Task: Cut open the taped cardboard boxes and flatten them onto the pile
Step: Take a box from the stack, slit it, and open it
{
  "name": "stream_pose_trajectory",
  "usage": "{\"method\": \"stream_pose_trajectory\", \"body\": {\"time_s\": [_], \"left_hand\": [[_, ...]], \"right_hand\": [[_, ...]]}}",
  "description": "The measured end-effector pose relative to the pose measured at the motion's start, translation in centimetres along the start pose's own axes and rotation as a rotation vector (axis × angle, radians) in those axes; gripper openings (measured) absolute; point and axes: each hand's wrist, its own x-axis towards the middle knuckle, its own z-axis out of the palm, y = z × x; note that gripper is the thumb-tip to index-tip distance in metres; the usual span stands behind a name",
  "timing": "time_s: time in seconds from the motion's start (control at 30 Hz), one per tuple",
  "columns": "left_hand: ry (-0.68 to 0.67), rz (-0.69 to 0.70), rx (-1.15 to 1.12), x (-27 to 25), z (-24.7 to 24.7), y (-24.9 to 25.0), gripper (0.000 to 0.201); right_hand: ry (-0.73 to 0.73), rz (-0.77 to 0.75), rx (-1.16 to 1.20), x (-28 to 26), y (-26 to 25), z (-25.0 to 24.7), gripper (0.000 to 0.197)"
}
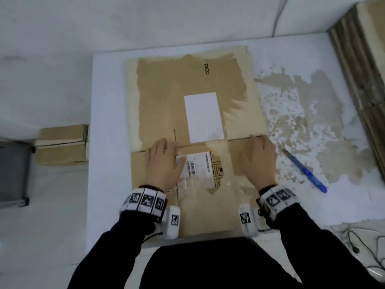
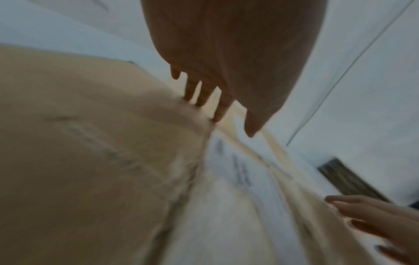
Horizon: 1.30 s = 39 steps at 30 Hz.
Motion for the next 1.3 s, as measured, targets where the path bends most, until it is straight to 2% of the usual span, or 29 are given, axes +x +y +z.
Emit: {"method": "stream_pose_trajectory", "body": {"time_s": [0.03,0.1,0.17,0.23,0.33,0.57,0.63,0.7,0.83,0.93,1.0,1.07,1.13,1.3], "left_hand": [[0.064,0.014,-0.034,1.5,-1.0,0.8,0.05],[0.114,0.045,-0.036,6.1,-2.8,2.3,0.052],[0.061,0.039,0.013,11.0,-3.5,3.1,0.06],[-0.056,0.046,0.079,14.5,-3.0,3.3,0.064],[-0.172,0.07,0.102,16.6,-1.9,2.8,0.066],[-0.191,0.076,0.078,17.8,-2.2,2.7,0.069],[-0.2,0.073,0.049,17.4,-2.7,2.6,0.072],[-0.179,0.004,-0.002,16.2,-3.0,1.6,0.078],[-0.061,-0.356,-0.143,10.0,-2.4,-2.3,0.09],[0.109,-0.532,-0.273,5.5,-1.7,-3.3,0.094],[0.25,-0.66,-0.333,3.8,-1.1,-3.1,0.089],[0.313,-0.755,-0.474,2.9,-0.5,-3.2,0.082],[0.321,-0.765,-0.593,2.5,-0.4,-3.6,0.078],[0.438,-0.686,-0.654,0.7,-1.7,-2.7,0.058]], "right_hand": [[0.044,-0.042,0.044,1.4,-1.4,-0.5,0.052],[0.051,-0.143,0.06,5.2,-4.8,-0.8,0.051],[-0.053,-0.224,-0.039,9.2,-8.1,0.1,0.054],[-0.202,-0.292,-0.18,12.0,-9.9,1.9,0.055],[-0.306,-0.347,-0.302,13.8,-9.9,3.9,0.055],[-0.415,-0.309,-0.296,15.4,-10.5,3.6,0.058],[-0.429,-0.305,-0.288,15.3,-10.6,3.4,0.059],[-0.412,-0.286,-0.255,14.9,-9.9,3.0,0.062],[-0.23,-0.104,-0.163,11.9,-5.1,1.6,0.065],[-0.087,0.103,-0.073,8.7,-1.5,0.3,0.066],[0.003,0.252,0.036,6.9,-0.5,0.0,0.066],[0.082,0.337,0.061,5.8,0.2,0.0,0.062],[0.098,0.336,0.08,5.8,1.2,-0.6,0.054],[0.01,0.116,0.182,5.4,2.3,-2.4,0.04]]}}
